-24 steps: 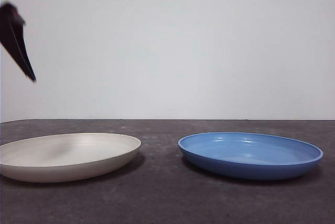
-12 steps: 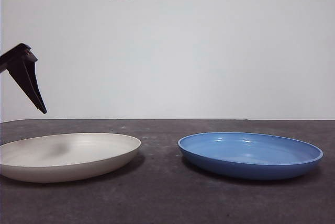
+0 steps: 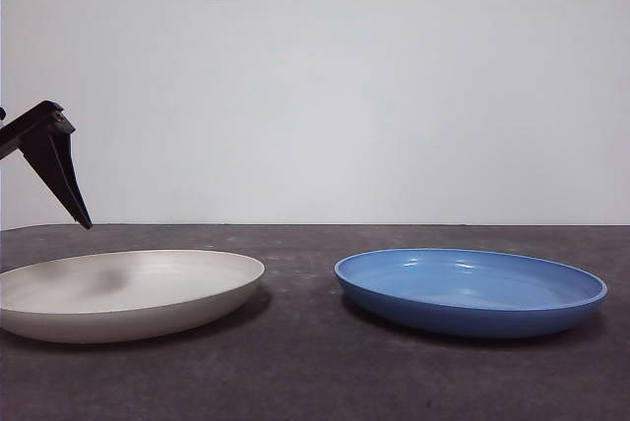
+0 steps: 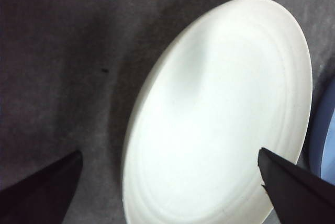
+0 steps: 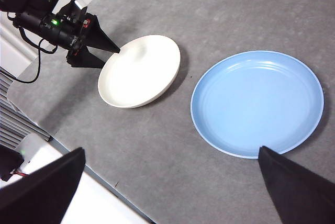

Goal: Pick up the white plate, put it on the blue plate, put it on desk

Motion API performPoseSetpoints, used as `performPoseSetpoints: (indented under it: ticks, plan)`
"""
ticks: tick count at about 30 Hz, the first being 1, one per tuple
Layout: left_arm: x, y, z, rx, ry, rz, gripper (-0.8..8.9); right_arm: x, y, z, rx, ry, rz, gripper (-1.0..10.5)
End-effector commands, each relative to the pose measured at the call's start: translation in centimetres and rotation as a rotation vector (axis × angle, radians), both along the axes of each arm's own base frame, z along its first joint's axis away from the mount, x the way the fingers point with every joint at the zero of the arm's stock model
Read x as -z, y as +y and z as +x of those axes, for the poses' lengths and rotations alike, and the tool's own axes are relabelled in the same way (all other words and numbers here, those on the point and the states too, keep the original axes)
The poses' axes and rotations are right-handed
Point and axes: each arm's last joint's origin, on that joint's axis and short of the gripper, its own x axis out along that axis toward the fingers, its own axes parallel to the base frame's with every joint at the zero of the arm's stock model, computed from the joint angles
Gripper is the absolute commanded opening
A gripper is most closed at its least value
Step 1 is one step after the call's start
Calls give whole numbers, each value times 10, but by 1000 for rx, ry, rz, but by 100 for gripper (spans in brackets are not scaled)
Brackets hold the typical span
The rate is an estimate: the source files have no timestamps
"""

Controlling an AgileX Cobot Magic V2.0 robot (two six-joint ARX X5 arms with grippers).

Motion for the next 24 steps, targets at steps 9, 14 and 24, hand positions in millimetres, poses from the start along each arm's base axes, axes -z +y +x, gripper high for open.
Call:
performPoseSetpoints:
  ticks: [9, 14, 24]
  plan:
    - [11, -2, 8, 14, 31, -6, 360, -4, 0, 0, -4, -8, 10, 624]
    - [11, -1, 7, 12, 33, -1, 104, -4, 0, 0, -4, -7, 10, 624]
    - [7, -2, 10, 13, 23, 9, 16, -4, 0, 0, 0, -1, 16, 624]
